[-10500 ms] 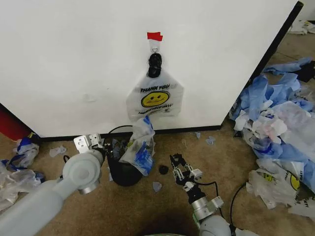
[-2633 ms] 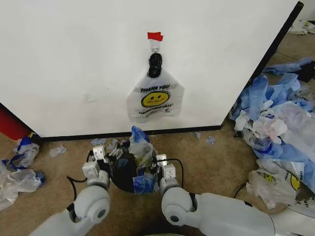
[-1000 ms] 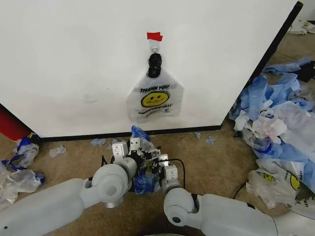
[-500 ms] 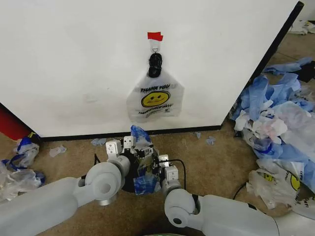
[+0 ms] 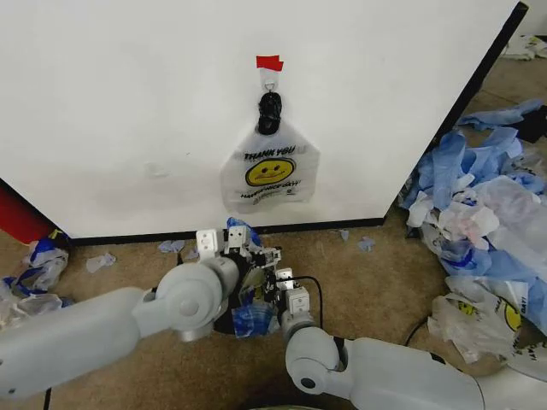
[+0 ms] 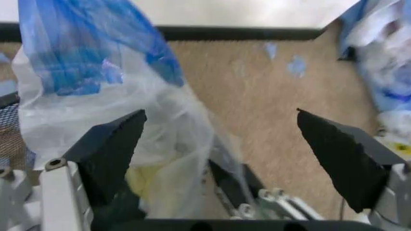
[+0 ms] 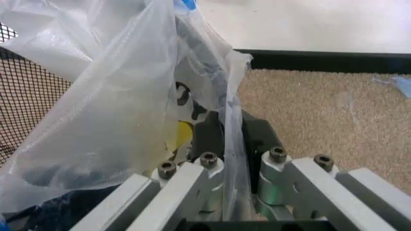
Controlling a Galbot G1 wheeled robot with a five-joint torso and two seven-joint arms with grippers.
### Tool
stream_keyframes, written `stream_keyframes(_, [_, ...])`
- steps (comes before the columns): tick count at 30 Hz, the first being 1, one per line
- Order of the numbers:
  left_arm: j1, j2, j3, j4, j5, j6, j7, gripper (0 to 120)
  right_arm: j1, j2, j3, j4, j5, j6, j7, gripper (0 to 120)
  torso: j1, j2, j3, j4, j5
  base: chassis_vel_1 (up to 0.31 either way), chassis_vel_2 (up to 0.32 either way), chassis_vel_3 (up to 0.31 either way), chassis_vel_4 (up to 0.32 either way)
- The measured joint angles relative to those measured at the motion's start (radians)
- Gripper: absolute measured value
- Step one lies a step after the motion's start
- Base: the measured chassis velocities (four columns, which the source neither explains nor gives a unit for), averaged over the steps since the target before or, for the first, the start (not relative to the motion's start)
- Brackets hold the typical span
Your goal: Pick up the garbage bag from the wall and place it over the trash bin.
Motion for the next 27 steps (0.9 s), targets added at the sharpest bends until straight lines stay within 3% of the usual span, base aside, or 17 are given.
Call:
stream_keyframes(9, [-0.112, -0.060, 0.101, 0.076, -0.125, 0.057, -0.104, 93, -0.020, -0.018, 0.023, 0.007, -0.013, 0.007, -0.012, 2, 0.000, 0.000, 0.000, 0.0001, 0.0000, 0.000, 0.000, 0.000, 0.000])
stream_keyframes(24, [-0.102, -0.059, 0.119, 0.086, -0.112, 0.062, -0.133, 91, -0.023, -0.018, 0.026, 0.008, -0.023, 0.013, -0.015, 2, 0.000, 0.000, 0.000, 0.0003, -0.0003, 0.000, 0.000, 0.000, 0.000])
stream_keyframes(27, [-0.092, -0.054, 0.118, 0.083, -0.100, 0.060, -0.133, 81, -0.024, -0.020, 0.026, 0.009, -0.025, 0.013, -0.015, 2, 0.000, 0.000, 0.000, 0.0002, -0.0001, 0.000, 0.000, 0.000, 0.000])
